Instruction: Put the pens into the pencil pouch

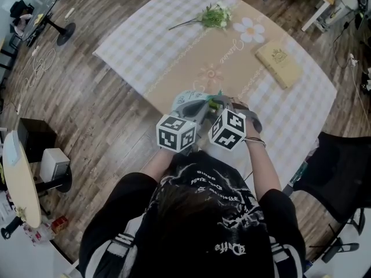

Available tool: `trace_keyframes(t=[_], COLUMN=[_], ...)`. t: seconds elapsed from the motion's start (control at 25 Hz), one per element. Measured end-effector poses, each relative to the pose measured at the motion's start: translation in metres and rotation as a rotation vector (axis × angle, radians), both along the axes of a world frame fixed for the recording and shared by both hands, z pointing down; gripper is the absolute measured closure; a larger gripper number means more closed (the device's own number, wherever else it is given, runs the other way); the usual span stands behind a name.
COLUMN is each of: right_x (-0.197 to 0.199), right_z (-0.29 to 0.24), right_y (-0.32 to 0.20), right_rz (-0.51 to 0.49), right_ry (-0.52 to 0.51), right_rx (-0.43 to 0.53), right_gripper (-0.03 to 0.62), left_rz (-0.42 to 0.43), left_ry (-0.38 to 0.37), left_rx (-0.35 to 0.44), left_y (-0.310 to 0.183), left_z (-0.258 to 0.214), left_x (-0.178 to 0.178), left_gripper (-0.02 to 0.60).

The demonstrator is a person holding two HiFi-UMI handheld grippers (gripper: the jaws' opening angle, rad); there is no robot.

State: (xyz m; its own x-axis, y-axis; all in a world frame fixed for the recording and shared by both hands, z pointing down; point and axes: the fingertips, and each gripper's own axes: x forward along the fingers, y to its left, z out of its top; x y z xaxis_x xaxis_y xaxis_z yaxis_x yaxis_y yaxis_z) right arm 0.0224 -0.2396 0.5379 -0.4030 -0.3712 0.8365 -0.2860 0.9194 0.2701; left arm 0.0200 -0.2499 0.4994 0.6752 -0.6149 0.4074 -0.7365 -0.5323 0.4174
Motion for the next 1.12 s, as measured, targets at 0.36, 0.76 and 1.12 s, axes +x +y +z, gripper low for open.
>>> trace_keyframes(t=[0.36, 0.76, 1.12], right_x=[0.042, 0.116, 0.162], right_z=[-0.018, -0.026, -0.015], right_y=[-0.006, 0.012, 0.045], right_rz=[0.223, 0.595, 0.816], right_ry=[-0.132, -0.347, -0.41], right_rx=[0.016, 0.01, 0.02], right_gripper=[0.401, 0.402, 0.418], left_rz=[-0.026, -0.037, 0.034], left_ry=[-0.004, -0.02, -0.074], left_rx=[0.013, -0.02, -0.081], left_y=[-0.005, 0.001, 0.024], left_z=[-0.001, 0.018, 0.048], left_x=[-0.001, 0.012, 0.031], left_gripper=[0.548, 0.548, 0.548])
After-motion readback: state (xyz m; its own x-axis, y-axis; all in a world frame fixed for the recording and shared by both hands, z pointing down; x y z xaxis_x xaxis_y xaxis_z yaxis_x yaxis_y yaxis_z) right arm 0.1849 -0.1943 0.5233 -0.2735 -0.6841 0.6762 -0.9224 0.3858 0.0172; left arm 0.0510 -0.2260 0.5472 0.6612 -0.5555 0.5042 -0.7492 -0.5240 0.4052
